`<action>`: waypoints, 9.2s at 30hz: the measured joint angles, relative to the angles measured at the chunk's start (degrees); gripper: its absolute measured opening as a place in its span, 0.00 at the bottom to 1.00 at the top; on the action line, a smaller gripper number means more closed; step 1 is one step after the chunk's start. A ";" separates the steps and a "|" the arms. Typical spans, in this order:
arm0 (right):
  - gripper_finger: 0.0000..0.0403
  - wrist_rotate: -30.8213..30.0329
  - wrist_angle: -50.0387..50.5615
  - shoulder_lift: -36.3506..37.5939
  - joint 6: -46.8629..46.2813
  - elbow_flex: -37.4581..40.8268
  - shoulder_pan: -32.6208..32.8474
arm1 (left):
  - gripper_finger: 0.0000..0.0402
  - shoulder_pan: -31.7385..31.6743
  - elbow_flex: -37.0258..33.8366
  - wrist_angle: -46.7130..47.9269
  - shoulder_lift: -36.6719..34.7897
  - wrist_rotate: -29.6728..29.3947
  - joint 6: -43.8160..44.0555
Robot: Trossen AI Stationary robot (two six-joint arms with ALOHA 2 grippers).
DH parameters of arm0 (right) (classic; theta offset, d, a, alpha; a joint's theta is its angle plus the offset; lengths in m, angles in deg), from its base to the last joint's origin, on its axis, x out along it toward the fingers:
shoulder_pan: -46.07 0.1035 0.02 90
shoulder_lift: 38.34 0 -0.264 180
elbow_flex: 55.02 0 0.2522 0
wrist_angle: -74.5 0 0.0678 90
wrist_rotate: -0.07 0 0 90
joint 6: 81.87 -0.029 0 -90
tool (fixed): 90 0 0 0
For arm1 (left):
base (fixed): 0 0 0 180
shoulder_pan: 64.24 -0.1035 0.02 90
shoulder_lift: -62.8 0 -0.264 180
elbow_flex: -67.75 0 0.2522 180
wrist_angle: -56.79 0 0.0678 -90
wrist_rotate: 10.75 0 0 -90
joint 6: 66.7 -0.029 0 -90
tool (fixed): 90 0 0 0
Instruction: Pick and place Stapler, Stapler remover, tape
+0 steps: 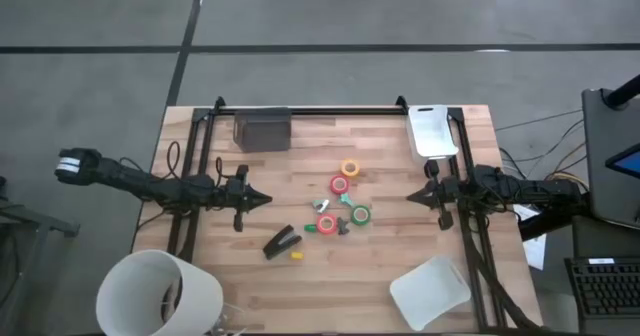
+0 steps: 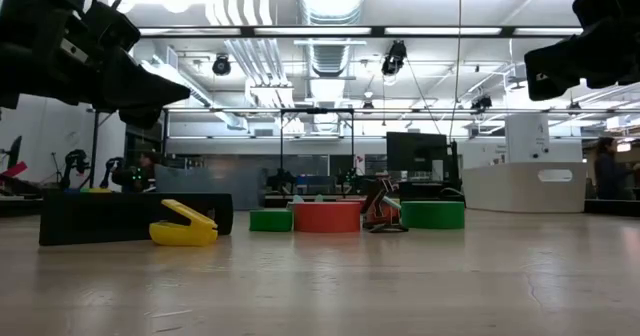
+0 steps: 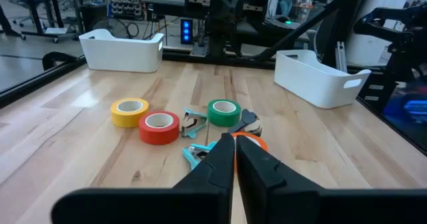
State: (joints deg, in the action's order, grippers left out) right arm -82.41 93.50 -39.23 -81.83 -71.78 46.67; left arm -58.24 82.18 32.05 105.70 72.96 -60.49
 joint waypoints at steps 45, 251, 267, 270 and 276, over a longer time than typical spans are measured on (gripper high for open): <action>0.02 0.11 -12.27 -1.06 -23.50 1.75 0.02 | 0.05 0.00 0.00 0.02 0.00 0.02 0.00; 0.27 -36.44 32.86 -72.68 -46.99 -50.53 22.25 | 0.05 -0.02 0.01 4.02 0.00 0.02 -0.02; 0.49 -22.79 20.72 -76.14 -33.95 -50.79 -4.42 | 0.05 -0.01 0.00 4.31 0.00 0.02 0.00; 0.48 -22.05 20.48 -77.73 -32.58 -51.06 -7.23 | 0.05 -0.02 0.01 4.52 0.00 0.01 0.00; 0.46 -19.16 20.45 -80.84 -30.98 -52.04 -10.84 | 0.05 0.00 0.02 4.67 0.00 0.02 0.00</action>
State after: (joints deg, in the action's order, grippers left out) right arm -101.57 113.95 -120.07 -112.81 -123.82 35.83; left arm -58.24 82.20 36.72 105.70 72.98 -60.49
